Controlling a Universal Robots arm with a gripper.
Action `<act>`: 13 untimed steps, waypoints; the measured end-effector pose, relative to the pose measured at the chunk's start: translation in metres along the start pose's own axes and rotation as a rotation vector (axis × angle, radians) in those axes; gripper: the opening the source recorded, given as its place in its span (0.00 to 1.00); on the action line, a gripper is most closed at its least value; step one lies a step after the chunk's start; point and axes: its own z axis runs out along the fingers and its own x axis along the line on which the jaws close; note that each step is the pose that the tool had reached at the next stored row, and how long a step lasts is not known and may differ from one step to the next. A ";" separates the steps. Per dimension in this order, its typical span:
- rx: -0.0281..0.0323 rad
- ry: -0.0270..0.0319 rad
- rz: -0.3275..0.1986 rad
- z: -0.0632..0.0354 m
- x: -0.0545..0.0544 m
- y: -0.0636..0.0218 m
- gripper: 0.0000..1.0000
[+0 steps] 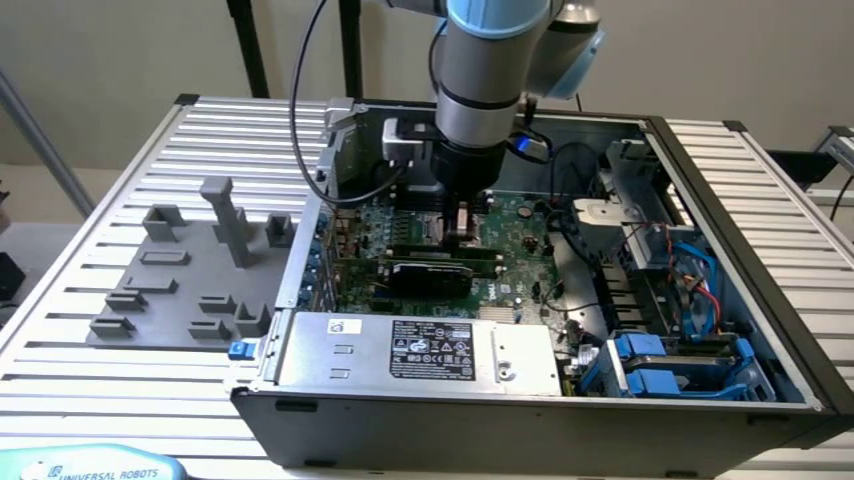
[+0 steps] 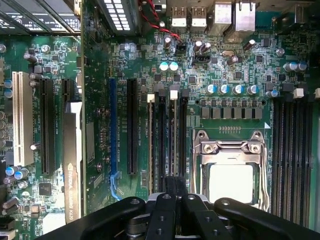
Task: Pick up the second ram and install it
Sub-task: 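Press down the second ram until it locks into place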
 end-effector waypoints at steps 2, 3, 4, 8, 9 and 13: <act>0.0009 -0.0003 0.000 0.0015 0.000 0.0003 0.11; 0.0010 -0.0002 0.000 0.0017 0.000 0.0004 0.11; 0.0010 -0.0001 0.000 0.0017 0.000 0.0004 0.11; 0.0022 -0.0041 0.000 -0.0013 0.000 0.0004 0.11; 0.0006 -0.0022 0.000 -0.0047 0.000 0.0006 0.11; -0.0048 -0.0015 0.000 -0.0162 -0.001 0.0009 0.11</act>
